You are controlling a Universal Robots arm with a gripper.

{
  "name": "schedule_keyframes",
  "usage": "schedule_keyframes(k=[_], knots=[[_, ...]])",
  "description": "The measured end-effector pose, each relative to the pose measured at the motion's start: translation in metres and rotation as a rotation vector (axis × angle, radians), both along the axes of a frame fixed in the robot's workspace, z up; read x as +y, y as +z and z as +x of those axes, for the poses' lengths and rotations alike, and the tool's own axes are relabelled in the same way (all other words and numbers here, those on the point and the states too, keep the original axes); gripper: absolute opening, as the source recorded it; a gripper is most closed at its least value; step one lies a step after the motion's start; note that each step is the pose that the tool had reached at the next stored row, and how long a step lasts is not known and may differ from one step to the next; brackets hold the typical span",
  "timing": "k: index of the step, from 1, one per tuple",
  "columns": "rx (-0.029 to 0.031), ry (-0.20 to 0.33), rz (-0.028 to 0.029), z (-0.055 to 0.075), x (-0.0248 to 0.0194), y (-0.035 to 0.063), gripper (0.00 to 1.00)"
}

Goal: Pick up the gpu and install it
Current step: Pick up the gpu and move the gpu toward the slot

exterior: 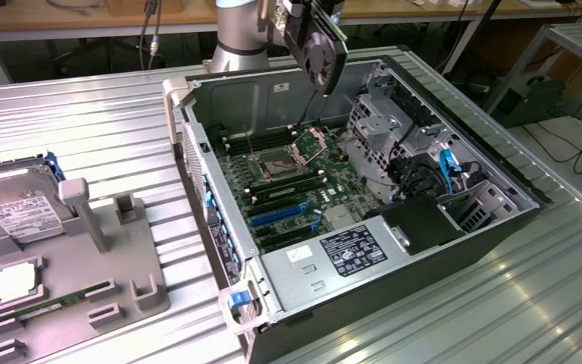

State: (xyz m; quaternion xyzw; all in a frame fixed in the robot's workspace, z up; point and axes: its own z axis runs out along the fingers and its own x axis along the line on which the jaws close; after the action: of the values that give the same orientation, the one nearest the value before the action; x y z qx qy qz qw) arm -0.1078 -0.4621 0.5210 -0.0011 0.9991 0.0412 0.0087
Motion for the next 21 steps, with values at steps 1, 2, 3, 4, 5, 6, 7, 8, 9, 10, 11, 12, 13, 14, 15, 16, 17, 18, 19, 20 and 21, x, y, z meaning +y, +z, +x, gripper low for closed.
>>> schedule_keyframes(k=[1,2,3,4,5,6,7,8,9,10,11,12,13,14,15,16,17,18,19,20,21], knots=[[0.0000,0.000,-0.0001,0.002,0.0000,0.0000,0.27],[0.0001,0.000,-0.0001,0.003,0.0000,0.0000,0.27],[0.0000,0.000,0.0000,0.005,0.0000,0.0000,0.27],[0.0001,0.000,-0.0001,0.006,0.0000,0.0000,0.27],[0.0001,0.000,0.0000,0.008,0.0000,-0.0001,0.27],[0.0000,0.000,0.0000,0.011,0.0000,-0.0001,0.27],[0.0001,0.000,0.0000,0.014,0.0000,-0.0001,0.27],[0.0000,0.000,0.0000,0.016,0.0000,-0.0001,0.27],[0.0000,0.000,0.0000,0.019,0.0000,-0.0002,0.27],[0.0001,0.000,0.0000,0.021,0.0000,-0.0001,0.27],[0.0001,0.000,-0.0001,0.023,0.0000,-0.0001,0.27],[0.0001,0.000,-0.0001,0.025,0.0000,-0.0001,0.27],[0.0000,0.000,0.0000,0.027,0.0000,-0.0002,0.27],[0.0000,0.000,0.0000,0.029,0.0000,-0.0002,0.27],[0.0000,0.000,0.0000,0.031,0.0000,-0.0003,0.27],[0.0000,0.000,-0.0003,0.033,0.0000,-0.0003,0.27],[0.0000,0.000,-0.0010,0.035,0.0000,-0.0003,0.27],[0.0000,0.000,-0.0021,0.037,0.0000,-0.0004,0.27],[0.0001,0.000,-0.0033,0.038,0.0000,-0.0004,0.27],[0.0001,0.000,-0.0050,0.040,0.0000,-0.0005,0.27],[0.0000,0.000,-0.0075,0.042,0.0000,-0.0005,0.27]])
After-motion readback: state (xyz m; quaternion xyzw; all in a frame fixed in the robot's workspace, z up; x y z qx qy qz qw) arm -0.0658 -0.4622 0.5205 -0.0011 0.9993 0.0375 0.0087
